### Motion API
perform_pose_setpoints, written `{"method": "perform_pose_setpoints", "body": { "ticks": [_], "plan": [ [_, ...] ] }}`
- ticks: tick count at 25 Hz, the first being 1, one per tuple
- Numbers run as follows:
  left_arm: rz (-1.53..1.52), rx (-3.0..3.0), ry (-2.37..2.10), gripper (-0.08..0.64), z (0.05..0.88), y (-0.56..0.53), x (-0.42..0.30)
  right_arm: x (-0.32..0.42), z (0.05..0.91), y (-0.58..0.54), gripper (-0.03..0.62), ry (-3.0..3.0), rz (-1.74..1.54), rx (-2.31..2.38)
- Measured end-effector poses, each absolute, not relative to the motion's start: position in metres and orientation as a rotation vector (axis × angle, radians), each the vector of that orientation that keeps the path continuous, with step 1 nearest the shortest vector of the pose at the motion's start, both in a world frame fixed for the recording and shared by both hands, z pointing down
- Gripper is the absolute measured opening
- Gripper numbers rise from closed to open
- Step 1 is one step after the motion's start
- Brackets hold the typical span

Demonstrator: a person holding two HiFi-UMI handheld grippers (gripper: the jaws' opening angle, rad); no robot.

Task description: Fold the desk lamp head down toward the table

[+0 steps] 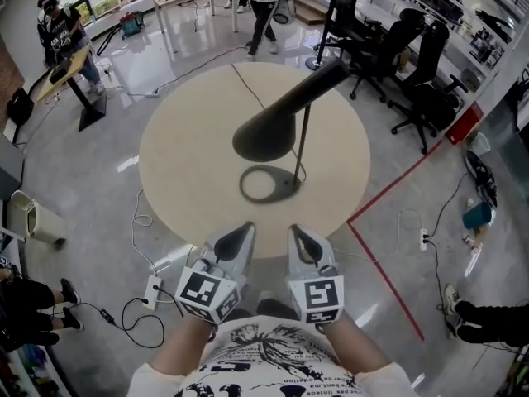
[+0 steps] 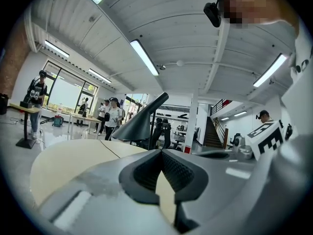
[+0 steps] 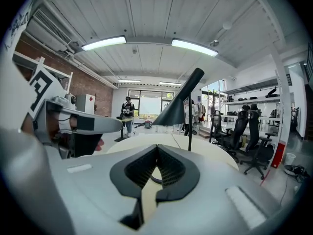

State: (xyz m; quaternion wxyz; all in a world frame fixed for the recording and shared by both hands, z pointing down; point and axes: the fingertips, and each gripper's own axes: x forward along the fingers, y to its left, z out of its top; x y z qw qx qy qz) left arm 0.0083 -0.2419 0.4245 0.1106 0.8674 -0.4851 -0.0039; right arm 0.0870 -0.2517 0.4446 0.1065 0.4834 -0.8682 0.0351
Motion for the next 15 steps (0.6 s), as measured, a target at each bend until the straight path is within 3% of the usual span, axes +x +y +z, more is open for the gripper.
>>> {"method": "perform_pose_setpoints", "body": {
  "ticks": [15],
  "plan": [
    [0.023, 2.552, -1.337, 0.005, 0.432, -0.108, -0.012, 0.083, 0.439, -0.121, 0.009, -2.480, 0.145, 1.561]
  ]
}}
